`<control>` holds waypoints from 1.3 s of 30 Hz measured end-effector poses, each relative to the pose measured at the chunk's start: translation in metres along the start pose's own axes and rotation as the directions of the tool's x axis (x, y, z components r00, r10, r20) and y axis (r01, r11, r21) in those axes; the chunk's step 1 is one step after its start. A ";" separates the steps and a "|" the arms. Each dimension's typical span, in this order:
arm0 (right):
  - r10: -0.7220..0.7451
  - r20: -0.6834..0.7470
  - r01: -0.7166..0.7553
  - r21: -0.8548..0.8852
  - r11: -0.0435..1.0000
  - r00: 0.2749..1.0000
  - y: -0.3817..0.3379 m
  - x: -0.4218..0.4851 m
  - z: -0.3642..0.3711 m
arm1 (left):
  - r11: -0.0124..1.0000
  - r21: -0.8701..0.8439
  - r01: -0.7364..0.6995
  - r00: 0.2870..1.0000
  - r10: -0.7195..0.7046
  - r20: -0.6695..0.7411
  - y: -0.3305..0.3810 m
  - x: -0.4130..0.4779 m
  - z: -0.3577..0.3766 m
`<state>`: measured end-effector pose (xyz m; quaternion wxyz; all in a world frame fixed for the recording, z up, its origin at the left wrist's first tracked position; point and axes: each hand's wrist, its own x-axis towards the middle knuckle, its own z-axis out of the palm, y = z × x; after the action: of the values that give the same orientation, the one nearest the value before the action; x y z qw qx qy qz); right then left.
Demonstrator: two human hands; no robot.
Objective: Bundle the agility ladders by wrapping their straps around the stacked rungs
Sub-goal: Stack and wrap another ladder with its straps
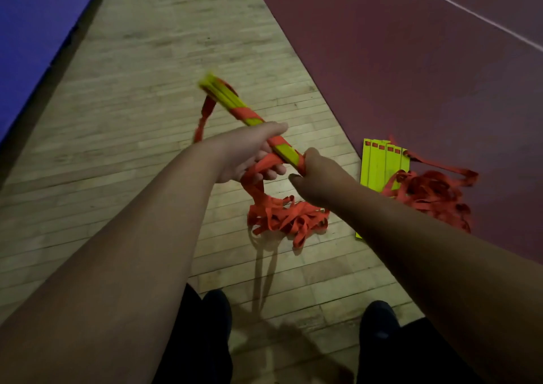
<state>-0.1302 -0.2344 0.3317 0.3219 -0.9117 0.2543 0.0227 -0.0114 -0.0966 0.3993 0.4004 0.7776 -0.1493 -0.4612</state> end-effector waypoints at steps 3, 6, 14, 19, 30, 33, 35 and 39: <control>-0.022 0.067 0.022 0.013 1.000 0.998 -0.005 -0.004 0.001 | 0.990 -0.136 0.038 0.985 -0.060 -0.163 -0.007 0.010 0.010; 0.014 0.189 -0.050 0.185 0.982 0.982 -0.013 -0.001 -0.020 | 0.987 -0.135 -0.093 0.963 0.054 -0.265 -0.013 0.018 0.008; -0.197 0.611 -0.302 0.614 0.729 0.767 0.009 -0.009 -0.063 | 0.964 0.014 -0.266 0.961 0.267 -0.075 -0.004 0.002 0.007; -0.075 0.159 0.063 0.080 0.995 0.984 0.006 0.007 -0.023 | 0.993 0.059 -0.106 0.966 0.117 -0.232 0.000 0.005 0.015; -0.168 0.549 -0.263 0.619 0.740 0.819 0.007 -0.004 -0.058 | 0.953 0.018 -0.304 0.949 0.304 -0.080 -0.003 0.005 0.007; -0.240 0.693 -0.386 0.616 0.687 0.679 0.006 -0.013 -0.062 | 0.949 0.047 -0.311 0.949 0.313 -0.036 -0.001 -0.001 0.011; -0.192 0.645 -0.350 0.612 0.709 0.739 0.004 -0.010 -0.055 | 0.960 0.084 -0.268 0.959 0.273 -0.069 0.000 -0.001 0.011; -0.046 0.378 -0.085 0.322 0.943 0.925 -0.003 0.001 -0.029 | 0.984 0.164 -0.064 0.987 0.087 -0.136 -0.001 0.003 0.014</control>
<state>-0.1313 -0.2502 0.3557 0.5138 -0.8199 0.1962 0.1590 -0.0212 -0.1047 0.3933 0.3638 0.8318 -0.1863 -0.3757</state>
